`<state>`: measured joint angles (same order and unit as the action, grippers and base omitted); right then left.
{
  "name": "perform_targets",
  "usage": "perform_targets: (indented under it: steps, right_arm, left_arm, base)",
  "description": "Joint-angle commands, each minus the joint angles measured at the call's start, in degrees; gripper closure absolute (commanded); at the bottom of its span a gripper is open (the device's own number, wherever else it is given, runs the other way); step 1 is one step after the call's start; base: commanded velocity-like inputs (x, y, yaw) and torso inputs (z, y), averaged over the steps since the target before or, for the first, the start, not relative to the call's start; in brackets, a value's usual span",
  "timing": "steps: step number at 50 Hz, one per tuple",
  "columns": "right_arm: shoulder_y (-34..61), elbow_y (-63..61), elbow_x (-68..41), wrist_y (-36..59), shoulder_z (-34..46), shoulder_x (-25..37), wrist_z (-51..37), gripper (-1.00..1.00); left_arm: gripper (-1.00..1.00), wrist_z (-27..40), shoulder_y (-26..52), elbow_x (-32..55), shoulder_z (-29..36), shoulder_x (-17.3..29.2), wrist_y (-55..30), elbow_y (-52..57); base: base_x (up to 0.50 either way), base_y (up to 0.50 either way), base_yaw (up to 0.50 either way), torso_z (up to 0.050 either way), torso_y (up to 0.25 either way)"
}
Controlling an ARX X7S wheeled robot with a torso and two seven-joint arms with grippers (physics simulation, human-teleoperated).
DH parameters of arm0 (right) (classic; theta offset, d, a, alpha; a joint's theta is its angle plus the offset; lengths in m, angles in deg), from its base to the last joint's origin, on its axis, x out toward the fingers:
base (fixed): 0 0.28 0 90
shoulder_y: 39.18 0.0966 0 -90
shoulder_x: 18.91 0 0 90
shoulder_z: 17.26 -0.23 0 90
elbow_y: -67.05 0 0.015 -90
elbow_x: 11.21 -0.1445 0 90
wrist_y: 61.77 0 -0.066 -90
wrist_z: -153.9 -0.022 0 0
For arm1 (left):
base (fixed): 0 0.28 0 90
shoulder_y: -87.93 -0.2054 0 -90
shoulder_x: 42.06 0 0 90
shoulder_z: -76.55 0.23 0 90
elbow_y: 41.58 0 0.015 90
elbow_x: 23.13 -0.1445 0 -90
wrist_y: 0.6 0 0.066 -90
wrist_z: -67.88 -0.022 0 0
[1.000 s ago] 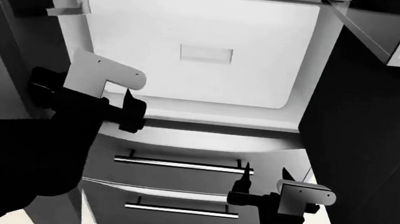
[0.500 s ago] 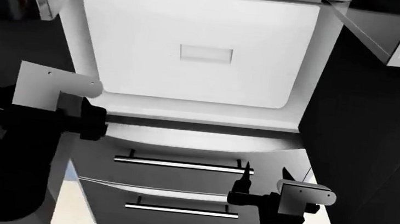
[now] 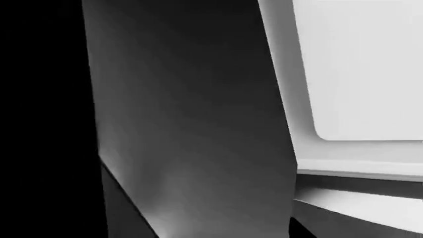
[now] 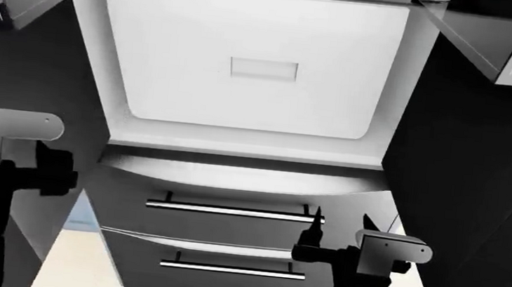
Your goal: Open the fridge doors
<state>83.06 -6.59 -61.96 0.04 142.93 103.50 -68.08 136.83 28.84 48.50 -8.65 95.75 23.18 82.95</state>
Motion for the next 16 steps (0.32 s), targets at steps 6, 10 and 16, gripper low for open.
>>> perform_targets:
  steps: [6,10,16]
  right_arm:
    - [-0.06,-0.05,0.25,0.21,-0.23,-0.17,0.05,-1.0]
    - [-0.04,-0.14,0.1,0.19,-0.41,-0.1,0.11,-1.0]
    - [-0.15,0.24,0.07,0.12,-0.52,-0.29,0.44,-1.0]
  left_arm:
    - [-1.0,-0.34,-14.16,-2.65,-11.35,4.6,6.91,0.8]
    - [-1.0,-0.2,-17.21,-2.56,-13.4,6.12,6.76,0.87]
    - [-1.0,-0.23,-22.15,-2.31,-17.77,7.46,7.42,0.98]
  base:
    - [0.0,0.0,0.0,0.0,0.0]
    - [0.0,0.0,0.0,0.0,0.0]
    - [0.0,0.0,0.01,0.0,0.0]
